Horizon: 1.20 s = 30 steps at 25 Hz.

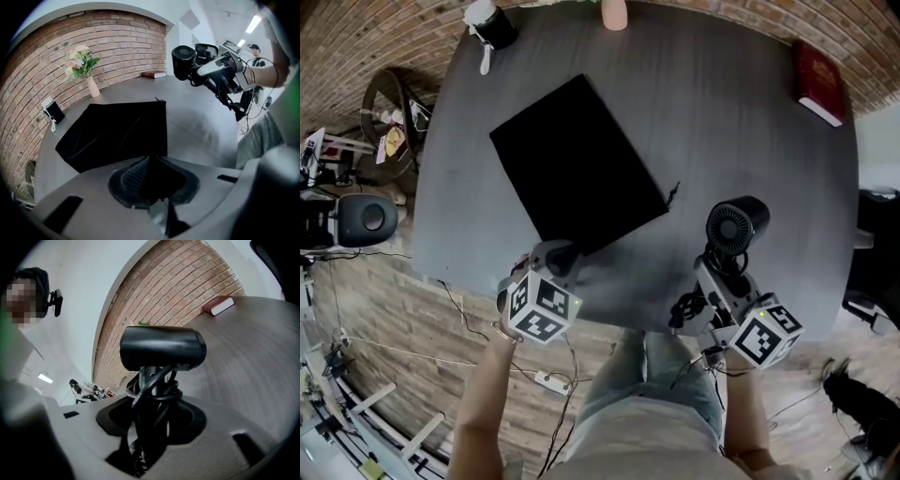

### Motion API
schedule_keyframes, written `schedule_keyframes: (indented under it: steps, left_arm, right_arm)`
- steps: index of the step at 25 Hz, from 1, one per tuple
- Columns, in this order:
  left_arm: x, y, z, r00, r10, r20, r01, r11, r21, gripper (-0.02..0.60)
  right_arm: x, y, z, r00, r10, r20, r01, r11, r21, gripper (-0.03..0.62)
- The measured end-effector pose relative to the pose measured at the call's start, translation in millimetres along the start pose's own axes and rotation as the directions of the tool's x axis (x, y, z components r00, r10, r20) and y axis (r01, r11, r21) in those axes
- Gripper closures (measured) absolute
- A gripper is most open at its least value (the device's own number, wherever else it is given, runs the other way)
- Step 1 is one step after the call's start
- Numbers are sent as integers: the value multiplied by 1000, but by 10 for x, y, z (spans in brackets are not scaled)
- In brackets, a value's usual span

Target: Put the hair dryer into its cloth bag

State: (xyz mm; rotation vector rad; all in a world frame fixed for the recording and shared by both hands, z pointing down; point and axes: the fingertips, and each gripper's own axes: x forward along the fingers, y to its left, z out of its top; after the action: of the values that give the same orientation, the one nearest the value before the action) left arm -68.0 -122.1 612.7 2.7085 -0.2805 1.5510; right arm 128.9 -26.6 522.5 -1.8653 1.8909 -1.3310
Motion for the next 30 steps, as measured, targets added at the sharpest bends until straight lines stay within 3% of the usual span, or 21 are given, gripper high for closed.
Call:
schedule_keyframes:
  steps: [10,21,25,30]
  left_arm:
    - [-82,67,44,997,7,79,5,988,-156,563]
    - [-280,187,206,970,133,203,-65,949,-308,566]
    - [-374,250,265,954,189,234,-99,931,-351,566]
    - [-531,292,433,923,263,280,-153,920,-361,566]
  right_arm:
    - [10,78,5,999,13,-48,-16,997,-70,413]
    - [11,294,-11,978,61,-200,-111,962,-248,414]
    - [26,402,-95,959,92,-269,-173,940,-295,414]
    - [31,597,-270,902,157,-402,-316,874,-369,414]
